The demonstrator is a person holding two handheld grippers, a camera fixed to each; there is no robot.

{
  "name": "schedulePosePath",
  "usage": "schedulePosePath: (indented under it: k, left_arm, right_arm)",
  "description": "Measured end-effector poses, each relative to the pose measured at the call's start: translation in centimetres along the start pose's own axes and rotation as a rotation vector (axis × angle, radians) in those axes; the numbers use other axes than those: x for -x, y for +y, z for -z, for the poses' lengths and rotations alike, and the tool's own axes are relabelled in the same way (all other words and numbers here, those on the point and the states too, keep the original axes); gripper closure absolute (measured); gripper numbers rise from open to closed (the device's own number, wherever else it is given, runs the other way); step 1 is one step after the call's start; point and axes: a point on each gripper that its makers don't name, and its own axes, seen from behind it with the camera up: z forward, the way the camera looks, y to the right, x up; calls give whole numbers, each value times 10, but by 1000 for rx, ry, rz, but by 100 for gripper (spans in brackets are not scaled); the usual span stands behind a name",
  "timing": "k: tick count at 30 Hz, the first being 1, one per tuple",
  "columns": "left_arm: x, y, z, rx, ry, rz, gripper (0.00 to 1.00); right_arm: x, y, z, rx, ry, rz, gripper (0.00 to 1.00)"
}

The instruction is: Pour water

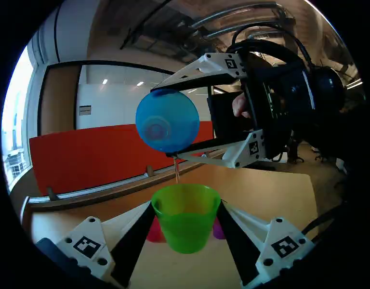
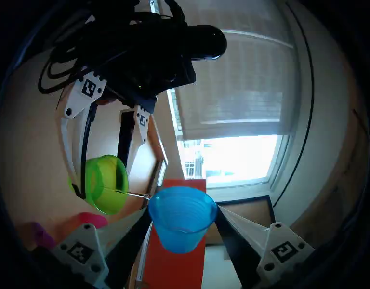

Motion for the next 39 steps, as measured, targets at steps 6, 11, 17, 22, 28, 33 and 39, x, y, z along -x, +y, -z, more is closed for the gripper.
schedulePosePath:
  k: [6,11,17,22,28,33,39]
  left_arm:
    - [0,0,0,-2,2,0,13]
    - [0,0,0,-1,2,1,13]
    - [0,0,0,-2,4,3,13]
    - [-1,-1,0,-3,5,4,13]
    - [-2,-1,0,-4,6,3,13]
    - [-1,-1,0,-7,8,6,13]
    - [-1,-2,0,-8,7,6,13]
  right_arm:
    - [0,1,1,3,-1,10,7]
    - [-1,1,1,5,-2,15,7]
    - [-2,1,1,8,-7,25,7]
    - [-4,1,1,7,-5,26,7]
    - [-5,0,2,8,-7,32,7]
    - [-7,-1,2,9,-8,38,7]
    - [-7,-3,3,9,-7,41,7]
